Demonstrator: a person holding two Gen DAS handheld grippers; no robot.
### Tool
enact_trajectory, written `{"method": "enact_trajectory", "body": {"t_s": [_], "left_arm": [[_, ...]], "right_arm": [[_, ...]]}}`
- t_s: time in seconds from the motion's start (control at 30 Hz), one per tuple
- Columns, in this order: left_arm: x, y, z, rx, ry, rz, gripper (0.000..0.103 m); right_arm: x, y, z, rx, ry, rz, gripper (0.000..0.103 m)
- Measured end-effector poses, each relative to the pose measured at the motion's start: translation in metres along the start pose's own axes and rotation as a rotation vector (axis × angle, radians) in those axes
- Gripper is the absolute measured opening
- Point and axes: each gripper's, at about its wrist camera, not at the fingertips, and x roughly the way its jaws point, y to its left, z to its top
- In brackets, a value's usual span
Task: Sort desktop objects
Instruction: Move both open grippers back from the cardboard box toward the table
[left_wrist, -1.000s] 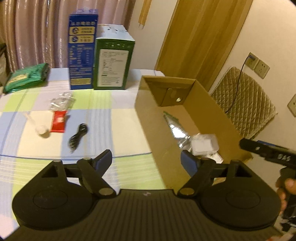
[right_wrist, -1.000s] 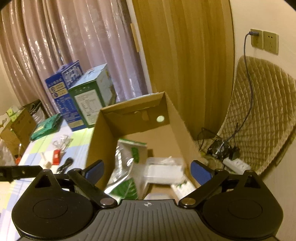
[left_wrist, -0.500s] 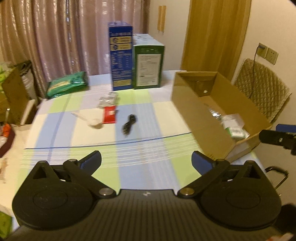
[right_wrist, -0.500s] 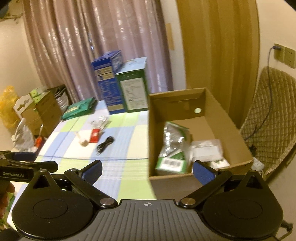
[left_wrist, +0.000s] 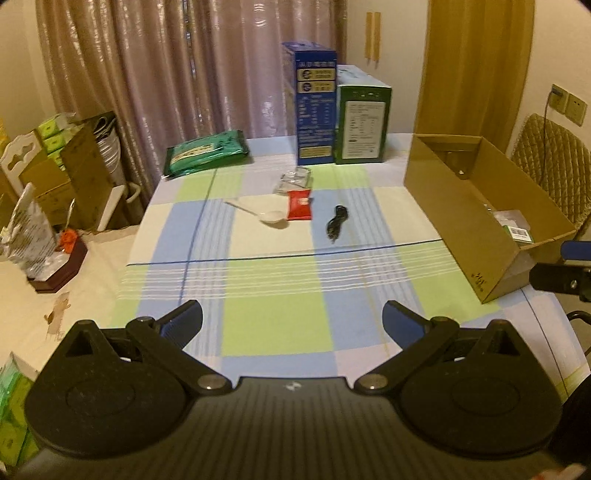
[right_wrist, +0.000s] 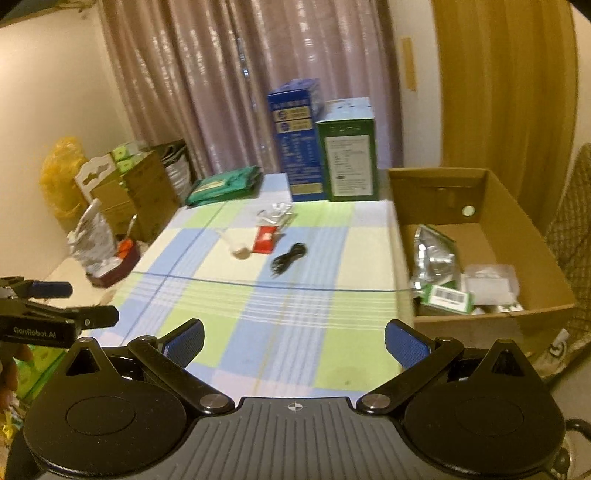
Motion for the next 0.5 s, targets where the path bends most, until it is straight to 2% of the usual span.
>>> {"method": "enact_trajectory", "body": {"t_s": [0.2, 0.5], "left_arm": [[0.011, 0.023, -0.005, -0.037, -0.003, 0.007, 0.102], [0.078, 0.056, 0.018, -0.094, -0.053, 0.03, 0.101]], "right_arm": [[0.018, 0.016, -0.004, -0.022, 0.022, 0.016, 0.101], [0.077, 0.021, 0.007, 0.006, 0.025, 0.015, 0.101]]}}
